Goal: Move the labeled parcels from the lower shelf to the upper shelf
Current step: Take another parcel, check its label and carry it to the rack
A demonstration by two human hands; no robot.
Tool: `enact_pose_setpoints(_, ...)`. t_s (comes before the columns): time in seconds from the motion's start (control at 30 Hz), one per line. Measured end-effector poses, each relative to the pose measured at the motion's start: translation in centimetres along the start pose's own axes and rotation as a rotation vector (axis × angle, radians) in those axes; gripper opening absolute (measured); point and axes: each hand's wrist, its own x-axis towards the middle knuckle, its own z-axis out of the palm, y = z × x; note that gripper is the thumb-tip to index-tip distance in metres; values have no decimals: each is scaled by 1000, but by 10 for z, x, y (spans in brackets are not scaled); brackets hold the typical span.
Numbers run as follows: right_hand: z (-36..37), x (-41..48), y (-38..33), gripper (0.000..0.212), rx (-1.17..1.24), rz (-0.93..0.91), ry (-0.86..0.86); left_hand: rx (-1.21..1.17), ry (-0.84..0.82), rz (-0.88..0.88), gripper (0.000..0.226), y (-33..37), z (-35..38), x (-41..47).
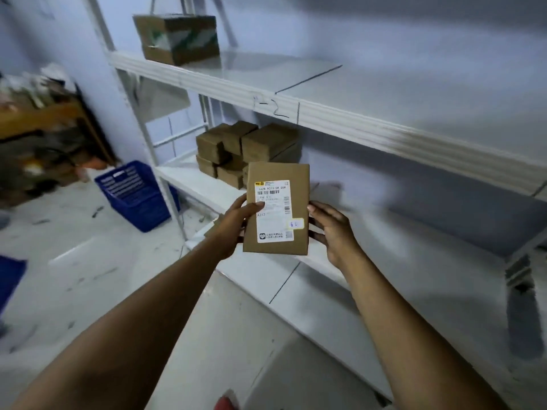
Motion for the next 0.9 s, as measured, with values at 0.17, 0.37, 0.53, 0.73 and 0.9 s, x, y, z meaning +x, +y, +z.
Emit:
enact_pose_setpoints(0.17, 104, 17, -10, 25, 18, -75, -121, -47, 165, 188, 33, 36, -87, -12)
enact_pose_setpoints(0.37, 198, 45, -56, 21, 74, -319, -149, -67, 167, 421, 21, 114, -142, 9)
enact_pose_setpoints(0.53, 227, 69, -123, 45, 60, -541, -98, -97, 67, 594, 22, 199, -141, 51)
enact_pose_setpoints(0.73, 214, 103, -191, 38, -186, -739, 35, -174, -63, 662, 34, 260, -112, 111)
enact_pose_setpoints(0.9, 199, 136, -224, 37, -260, -795, 118, -230, -108, 554, 66, 291, -85, 171)
